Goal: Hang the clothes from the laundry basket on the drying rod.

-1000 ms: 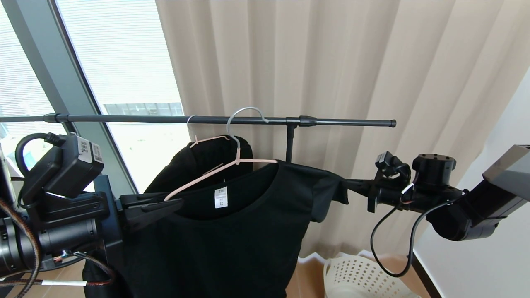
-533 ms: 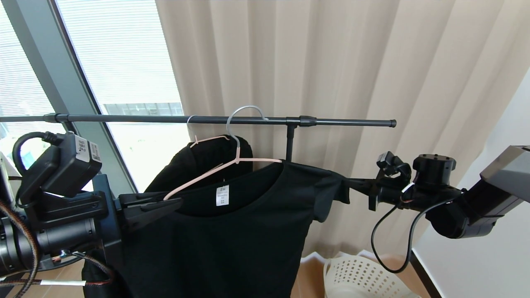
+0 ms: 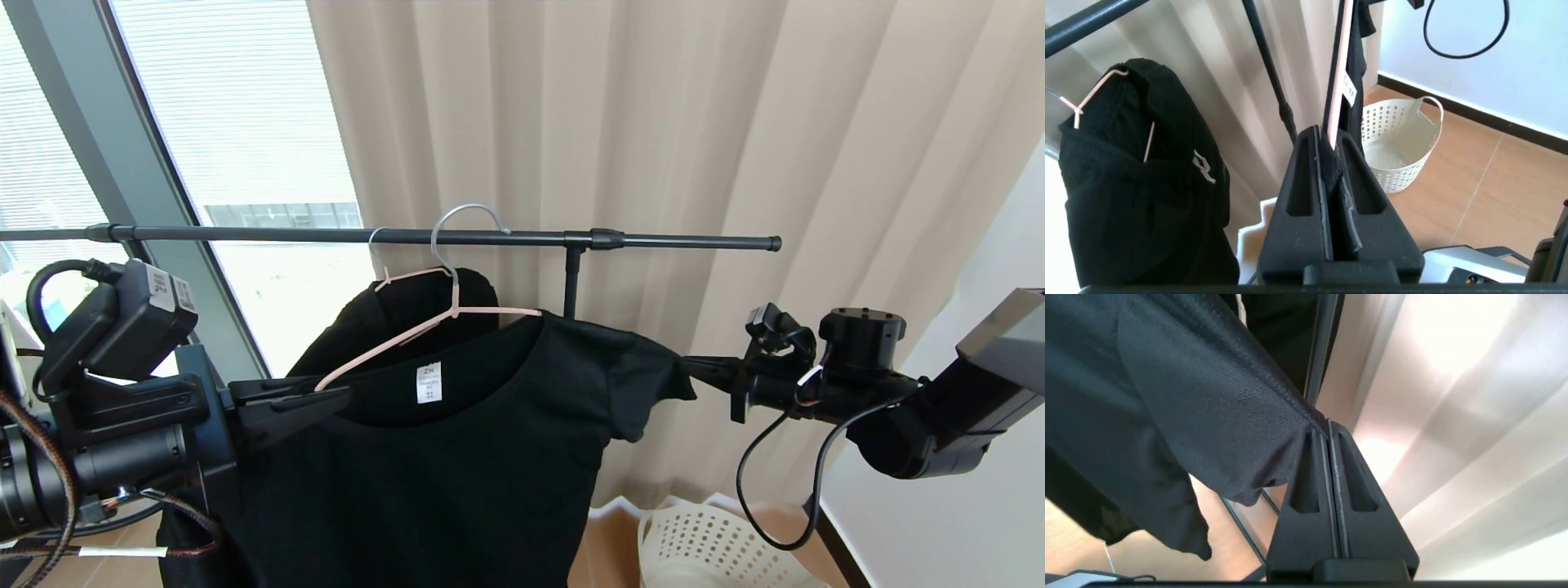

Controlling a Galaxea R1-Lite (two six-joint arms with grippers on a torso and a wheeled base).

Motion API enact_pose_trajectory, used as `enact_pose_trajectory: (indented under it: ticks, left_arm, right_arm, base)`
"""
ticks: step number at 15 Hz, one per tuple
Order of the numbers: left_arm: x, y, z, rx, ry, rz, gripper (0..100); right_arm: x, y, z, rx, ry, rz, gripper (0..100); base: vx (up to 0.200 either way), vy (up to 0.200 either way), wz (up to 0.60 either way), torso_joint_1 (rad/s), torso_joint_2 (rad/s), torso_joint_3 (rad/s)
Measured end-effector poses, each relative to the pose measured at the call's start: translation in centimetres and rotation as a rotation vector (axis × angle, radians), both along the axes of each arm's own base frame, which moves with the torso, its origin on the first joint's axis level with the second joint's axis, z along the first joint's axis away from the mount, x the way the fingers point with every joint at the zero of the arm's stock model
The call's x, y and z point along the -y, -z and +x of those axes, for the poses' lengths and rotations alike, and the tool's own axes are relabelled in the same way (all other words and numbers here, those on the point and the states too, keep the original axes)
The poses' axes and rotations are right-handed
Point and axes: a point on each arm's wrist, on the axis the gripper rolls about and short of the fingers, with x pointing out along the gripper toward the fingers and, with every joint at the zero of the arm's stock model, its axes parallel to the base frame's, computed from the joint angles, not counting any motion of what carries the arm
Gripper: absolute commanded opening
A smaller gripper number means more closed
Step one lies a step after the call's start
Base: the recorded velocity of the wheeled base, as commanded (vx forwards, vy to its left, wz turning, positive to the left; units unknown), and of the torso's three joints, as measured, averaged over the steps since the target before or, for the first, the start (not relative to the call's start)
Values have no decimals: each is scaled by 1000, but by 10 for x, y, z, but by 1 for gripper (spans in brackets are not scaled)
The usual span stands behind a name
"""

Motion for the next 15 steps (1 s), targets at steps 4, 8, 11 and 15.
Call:
enact_pose_trajectory:
  ticks: [4,8,11,15]
  left_arm:
    - [-2,1,3,-27,-29,-17,0]
    - [-9,7,5,-74,-73,-31,0]
    - [-16,12,6,-104,-135,-34,0]
    - [-20,15,9,-140,-238,-45,0]
  right_arm:
    - [-6,-5,-9,42,-31,-33,100]
    - [-24,-23,-25,83,-53,-52,100]
    - [-43,-41,-37,97,16,-64,100]
    - [-68,-71,-53,101,90,1,100]
  base:
    - [0,0,0,0,0,0]
    - [0,0,0,0,0,0]
    - [0,0,0,0,0,0]
    - [0,0,0,0,0,0]
